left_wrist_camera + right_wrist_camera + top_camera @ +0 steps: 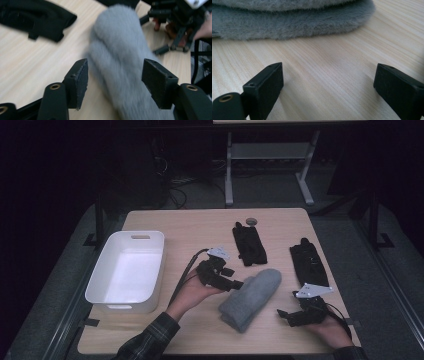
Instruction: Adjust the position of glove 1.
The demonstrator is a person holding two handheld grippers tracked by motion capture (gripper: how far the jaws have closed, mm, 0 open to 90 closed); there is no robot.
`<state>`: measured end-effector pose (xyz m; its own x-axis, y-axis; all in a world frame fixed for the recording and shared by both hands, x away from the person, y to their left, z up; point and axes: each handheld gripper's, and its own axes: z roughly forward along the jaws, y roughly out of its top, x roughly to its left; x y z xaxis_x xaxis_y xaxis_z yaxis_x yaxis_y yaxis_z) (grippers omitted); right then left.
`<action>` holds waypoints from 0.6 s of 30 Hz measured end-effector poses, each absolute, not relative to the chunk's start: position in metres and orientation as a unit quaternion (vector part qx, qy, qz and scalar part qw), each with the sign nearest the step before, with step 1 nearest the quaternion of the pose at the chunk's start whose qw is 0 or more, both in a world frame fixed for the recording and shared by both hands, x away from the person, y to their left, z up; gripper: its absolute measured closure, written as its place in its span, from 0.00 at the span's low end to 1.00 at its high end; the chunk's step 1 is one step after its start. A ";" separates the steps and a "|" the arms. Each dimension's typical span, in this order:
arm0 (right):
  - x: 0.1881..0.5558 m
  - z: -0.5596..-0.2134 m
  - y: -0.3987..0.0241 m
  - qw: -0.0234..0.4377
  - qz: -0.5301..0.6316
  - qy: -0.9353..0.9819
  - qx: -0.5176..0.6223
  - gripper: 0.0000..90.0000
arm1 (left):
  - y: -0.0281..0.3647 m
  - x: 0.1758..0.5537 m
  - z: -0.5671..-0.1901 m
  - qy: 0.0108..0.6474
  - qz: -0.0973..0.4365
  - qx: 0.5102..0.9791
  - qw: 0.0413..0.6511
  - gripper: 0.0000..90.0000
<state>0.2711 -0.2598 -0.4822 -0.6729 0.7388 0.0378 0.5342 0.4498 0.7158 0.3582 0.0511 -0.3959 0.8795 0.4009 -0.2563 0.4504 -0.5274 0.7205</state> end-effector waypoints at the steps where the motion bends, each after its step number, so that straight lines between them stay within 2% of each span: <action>1: 0.271 -0.482 -0.260 0.141 0.363 0.840 0.379 0.10 | 0.047 0.360 -0.396 0.244 -0.029 0.873 0.421 0.39; 7: 0.271 -0.482 -0.260 0.141 0.363 0.840 0.379 0.10 | 0.024 0.364 -0.410 0.243 -0.037 0.880 0.406 0.30; 13: 0.271 -0.482 -0.260 0.141 0.363 0.840 0.379 0.10 | 0.012 0.363 -0.428 0.245 -0.036 0.893 0.376 0.29; 18: 0.271 -0.482 -0.260 0.140 0.362 0.839 0.382 0.10 | 0.007 0.361 -0.444 0.252 -0.043 0.897 0.360 0.21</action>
